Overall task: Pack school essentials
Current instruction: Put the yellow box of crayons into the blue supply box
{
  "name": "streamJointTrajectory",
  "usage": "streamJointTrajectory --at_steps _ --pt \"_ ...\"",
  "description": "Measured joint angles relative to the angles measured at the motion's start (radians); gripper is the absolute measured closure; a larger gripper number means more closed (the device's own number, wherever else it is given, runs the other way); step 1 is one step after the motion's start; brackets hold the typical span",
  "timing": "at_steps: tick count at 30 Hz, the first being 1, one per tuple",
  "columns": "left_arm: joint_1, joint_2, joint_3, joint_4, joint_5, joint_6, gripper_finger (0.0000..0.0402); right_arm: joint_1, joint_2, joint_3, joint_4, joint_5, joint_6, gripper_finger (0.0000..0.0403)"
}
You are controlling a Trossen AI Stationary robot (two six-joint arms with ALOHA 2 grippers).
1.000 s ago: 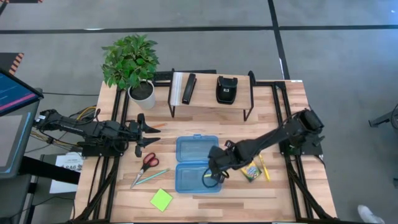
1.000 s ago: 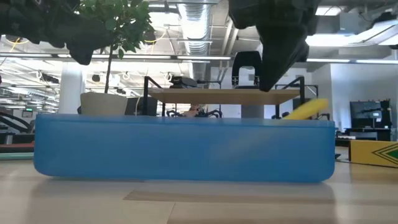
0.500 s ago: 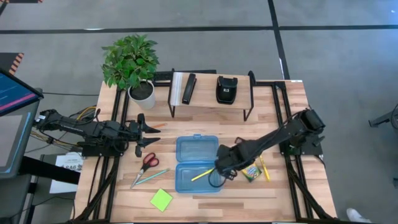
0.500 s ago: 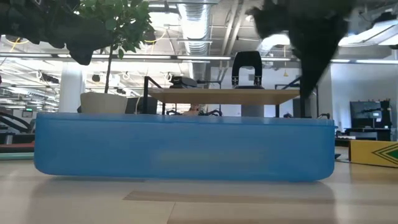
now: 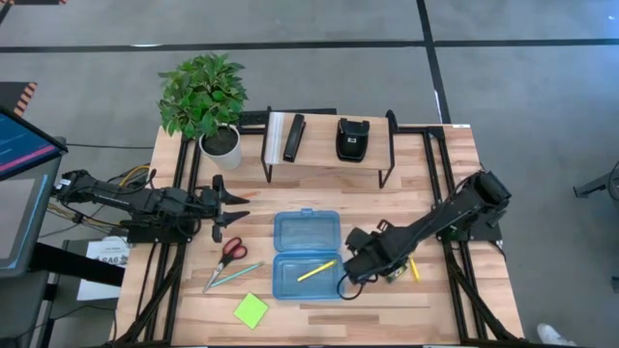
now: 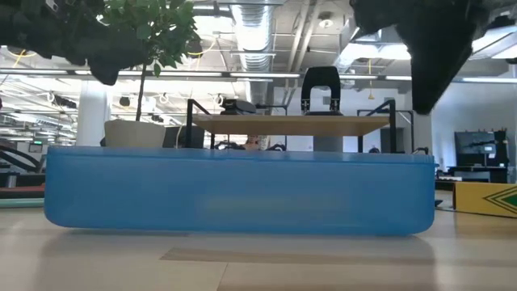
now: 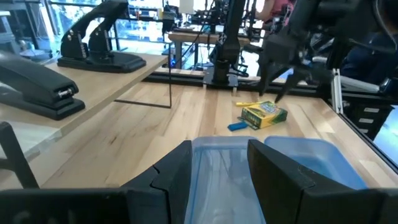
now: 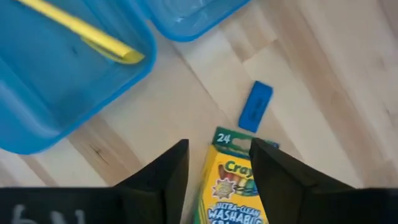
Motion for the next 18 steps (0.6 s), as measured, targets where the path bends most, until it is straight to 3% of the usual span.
streamJointTrajectory --at_steps 8,14,18 --pt "0.000 0.000 0.000 -0.110 0.000 -0.001 0.0257 0.038 -0.145 -0.054 0.056 0.185 0.121 0.0206" --pt "0.000 0.000 0.000 -0.258 0.002 -0.002 0.0257 0.077 -0.248 -0.264 0.245 0.159 0.270 0.0210" --pt "0.000 0.000 0.000 -0.375 0.002 -0.005 0.0257 0.100 -0.268 -0.335 0.262 0.151 0.371 0.0206"
